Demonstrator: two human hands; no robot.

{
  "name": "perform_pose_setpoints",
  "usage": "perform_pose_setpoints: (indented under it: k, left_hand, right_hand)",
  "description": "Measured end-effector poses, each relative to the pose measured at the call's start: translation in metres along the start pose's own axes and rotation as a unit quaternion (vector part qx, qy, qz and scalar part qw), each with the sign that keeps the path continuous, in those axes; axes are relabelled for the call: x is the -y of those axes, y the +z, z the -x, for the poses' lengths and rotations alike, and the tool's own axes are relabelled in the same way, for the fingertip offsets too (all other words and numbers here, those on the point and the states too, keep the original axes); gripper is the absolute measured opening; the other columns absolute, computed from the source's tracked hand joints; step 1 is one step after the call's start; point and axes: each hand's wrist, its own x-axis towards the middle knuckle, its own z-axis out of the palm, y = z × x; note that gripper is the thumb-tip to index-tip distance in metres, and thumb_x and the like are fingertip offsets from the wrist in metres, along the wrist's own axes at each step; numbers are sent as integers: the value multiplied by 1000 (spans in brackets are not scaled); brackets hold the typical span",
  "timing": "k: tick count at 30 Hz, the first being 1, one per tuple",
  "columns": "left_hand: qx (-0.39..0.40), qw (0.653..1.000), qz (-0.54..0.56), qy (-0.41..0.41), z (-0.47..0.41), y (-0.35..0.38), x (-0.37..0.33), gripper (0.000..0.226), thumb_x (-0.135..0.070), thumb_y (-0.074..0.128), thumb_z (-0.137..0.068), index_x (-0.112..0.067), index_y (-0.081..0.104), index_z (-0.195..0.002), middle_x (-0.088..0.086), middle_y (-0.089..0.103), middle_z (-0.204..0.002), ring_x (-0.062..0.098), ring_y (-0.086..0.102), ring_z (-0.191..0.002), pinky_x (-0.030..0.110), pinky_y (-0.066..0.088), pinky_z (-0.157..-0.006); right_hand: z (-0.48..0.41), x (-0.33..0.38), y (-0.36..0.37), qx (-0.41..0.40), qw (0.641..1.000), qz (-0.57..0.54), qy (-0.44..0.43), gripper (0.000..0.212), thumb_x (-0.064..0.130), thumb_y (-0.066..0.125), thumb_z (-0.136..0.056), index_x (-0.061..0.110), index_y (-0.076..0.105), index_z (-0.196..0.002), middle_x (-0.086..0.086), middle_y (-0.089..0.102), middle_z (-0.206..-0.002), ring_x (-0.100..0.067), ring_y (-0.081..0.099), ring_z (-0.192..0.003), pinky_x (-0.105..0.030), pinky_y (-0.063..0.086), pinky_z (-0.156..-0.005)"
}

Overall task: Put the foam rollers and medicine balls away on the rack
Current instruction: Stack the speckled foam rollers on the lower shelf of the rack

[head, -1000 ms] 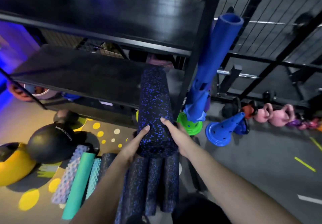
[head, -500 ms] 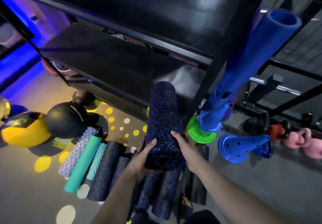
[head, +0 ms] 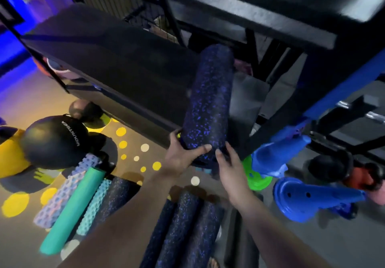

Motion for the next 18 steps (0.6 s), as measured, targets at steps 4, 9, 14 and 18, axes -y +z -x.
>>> perform_pose_setpoints:
  k: [4, 9, 14, 18]
  left_hand:
    - [12, 995, -52, 88, -62, 45, 35, 104, -40, 97, -59, -31, 42, -147, -17, 54, -131, 0, 54, -120, 23, 42, -110]
    - [4, 971, -201, 133, -77, 83, 72, 79, -48, 81, -80, -33, 46, -149, 2, 31, -159, 14, 26, -149, 20, 18, -119]
    - [22, 966, -234, 109, -75, 85, 67, 55, -32, 61, -99, -34, 43, -151, 5, 23, -166, 18, 13, -155, 29, 14, -124]
    - [-14, 978, -179, 107, -89, 88, 51, 44, -25, 66, -90, -26, 63, -134, 0, 60, -138, 16, 56, -130, 36, 38, -117]
  right_hand:
    - [-58, -40, -2, -62, 978, 159, -117, 49, 11, 51, -102, 4, 43, -150, -18, 46, -153, -30, 44, -141, -26, 27, -117]
    - [-72, -77, -8, 2, 932, 298, -205, 65, -4, 48, -95, -5, 24, -156, -19, 13, -166, -32, 23, -152, -29, 22, -121]
    - [-77, -76, -18, 56, 923, 319, -208, 71, 5, 52, -97, -2, 17, -158, -18, 4, -168, -37, 27, -150, -36, 30, -117]
    - [-94, -64, -23, 93, 928, 321, -162, 80, 17, 56, -99, -2, 6, -159, -20, -6, -167, -36, 19, -152, -28, 20, -116]
